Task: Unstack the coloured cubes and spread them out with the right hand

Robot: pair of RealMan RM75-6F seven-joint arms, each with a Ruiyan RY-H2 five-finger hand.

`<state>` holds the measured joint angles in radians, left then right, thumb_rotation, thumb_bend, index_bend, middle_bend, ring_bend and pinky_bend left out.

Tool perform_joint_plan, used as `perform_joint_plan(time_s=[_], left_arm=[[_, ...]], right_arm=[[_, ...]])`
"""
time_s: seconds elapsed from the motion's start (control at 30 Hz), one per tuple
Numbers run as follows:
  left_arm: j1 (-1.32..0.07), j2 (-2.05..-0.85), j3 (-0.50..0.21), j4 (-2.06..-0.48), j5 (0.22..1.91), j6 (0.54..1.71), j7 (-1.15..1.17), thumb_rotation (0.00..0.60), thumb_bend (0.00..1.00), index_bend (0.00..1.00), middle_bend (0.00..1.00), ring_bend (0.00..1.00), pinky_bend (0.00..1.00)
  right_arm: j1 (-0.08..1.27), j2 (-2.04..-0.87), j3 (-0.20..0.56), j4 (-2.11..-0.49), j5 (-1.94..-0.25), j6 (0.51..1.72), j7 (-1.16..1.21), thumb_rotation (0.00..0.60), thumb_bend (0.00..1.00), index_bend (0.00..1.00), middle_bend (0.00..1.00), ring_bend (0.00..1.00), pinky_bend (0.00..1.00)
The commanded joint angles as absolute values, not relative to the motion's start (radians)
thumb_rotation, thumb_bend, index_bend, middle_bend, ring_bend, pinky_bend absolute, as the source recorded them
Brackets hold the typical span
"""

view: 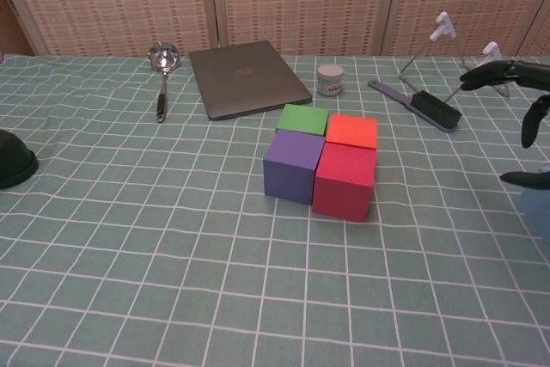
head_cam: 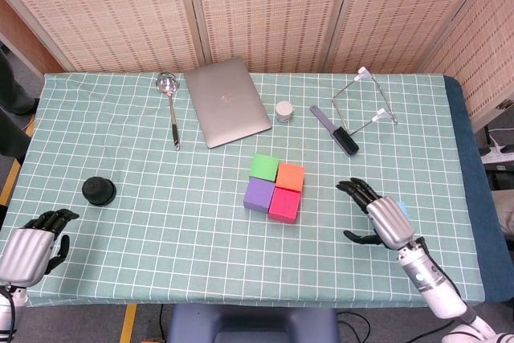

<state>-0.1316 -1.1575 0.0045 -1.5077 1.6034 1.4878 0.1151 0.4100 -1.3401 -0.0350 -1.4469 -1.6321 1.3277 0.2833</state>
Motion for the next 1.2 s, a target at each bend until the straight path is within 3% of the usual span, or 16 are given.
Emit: perform_joint_plan(time_s=[0.03, 0.37, 1.2], left_arm=[[-0.13, -1.156, 0.004, -1.508, 1.606, 1.493, 0.114, 0.6, 0.64, 0.3, 0.28, 0.28, 0.5], [-0.129, -1.154, 0.002, -1.504, 1.605, 1.496, 0.104, 0.6, 0.64, 0.3, 0.28, 0.28, 0.5], [-0.129, -1.152, 0.0, -1.502, 1.599, 1.494, 0.101, 0.6, 0.64, 0.3, 0.28, 0.28, 0.5]], right_arm=[[0.462, -1.375, -0.014, -1.499, -1.609, 1.222, 0.177, 0.6, 0.09, 0.14, 0.13, 0.09, 0.4], [0.529, -1.465, 0.019, -1.505, -1.532, 1.068, 0.109, 0.6, 0.09, 0.15, 0.13, 0.09, 0.3], [0.572, -1.604, 0.066, -1.379, -1.45, 1.005, 0.039, 0.6, 0.09, 0.16, 0.13, 0.09, 0.29]])
